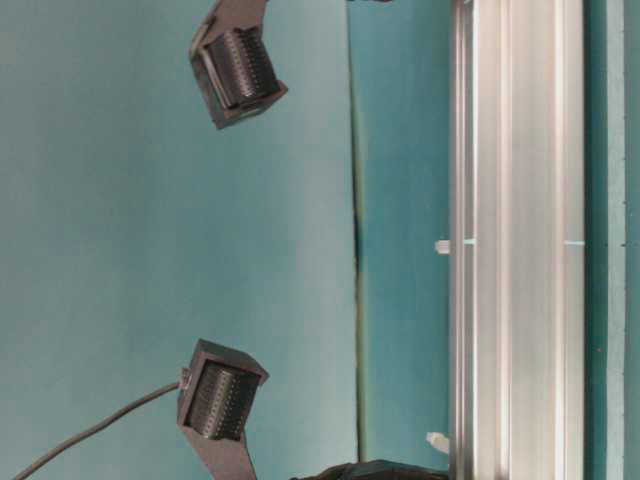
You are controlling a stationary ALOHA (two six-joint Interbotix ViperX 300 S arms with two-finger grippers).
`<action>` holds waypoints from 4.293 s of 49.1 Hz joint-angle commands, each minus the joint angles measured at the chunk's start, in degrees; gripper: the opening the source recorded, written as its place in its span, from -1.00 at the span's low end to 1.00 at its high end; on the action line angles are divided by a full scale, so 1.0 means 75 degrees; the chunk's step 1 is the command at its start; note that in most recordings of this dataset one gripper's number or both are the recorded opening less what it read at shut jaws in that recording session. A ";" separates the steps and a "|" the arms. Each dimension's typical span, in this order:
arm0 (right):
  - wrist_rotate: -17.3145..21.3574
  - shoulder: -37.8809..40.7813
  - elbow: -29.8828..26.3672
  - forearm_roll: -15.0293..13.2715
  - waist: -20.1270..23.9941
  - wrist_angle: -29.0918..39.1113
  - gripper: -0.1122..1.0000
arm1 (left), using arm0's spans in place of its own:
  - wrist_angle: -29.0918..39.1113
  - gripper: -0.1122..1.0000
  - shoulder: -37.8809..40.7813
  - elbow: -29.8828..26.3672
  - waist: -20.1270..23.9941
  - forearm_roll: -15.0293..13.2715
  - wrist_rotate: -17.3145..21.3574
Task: Lift the large metal rail with both hands.
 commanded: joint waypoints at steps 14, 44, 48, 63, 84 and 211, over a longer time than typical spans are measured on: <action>-0.0012 0.0012 -0.0059 0.0047 0.0152 -0.0117 -0.09 | -0.0211 -0.13 0.0000 -0.0035 -0.0211 -0.0023 -0.0094; 0.0023 0.0094 -0.0047 0.0082 0.0246 -0.0246 -0.09 | -0.0270 -0.13 0.0012 0.0117 -0.0129 -0.0023 0.0012; 0.0035 0.0105 -0.0047 0.0082 0.0246 -0.0246 -0.09 | -0.0328 -0.13 0.0000 0.0152 -0.0129 0.0000 0.0023; 0.0047 0.0117 -0.0023 0.0164 0.0246 -0.0867 -0.09 | -0.0633 -0.13 -0.0012 0.0188 -0.0117 0.0000 0.0012; 0.0070 0.0105 -0.0012 0.0328 0.0246 -0.0785 0.12 | -0.0633 0.33 0.0000 0.0281 -0.0047 0.0000 -0.0023; 0.0621 -0.8309 0.1395 0.0246 -0.0340 -0.1945 0.92 | -0.1887 0.96 -0.7559 0.1078 0.0223 0.0000 -0.0117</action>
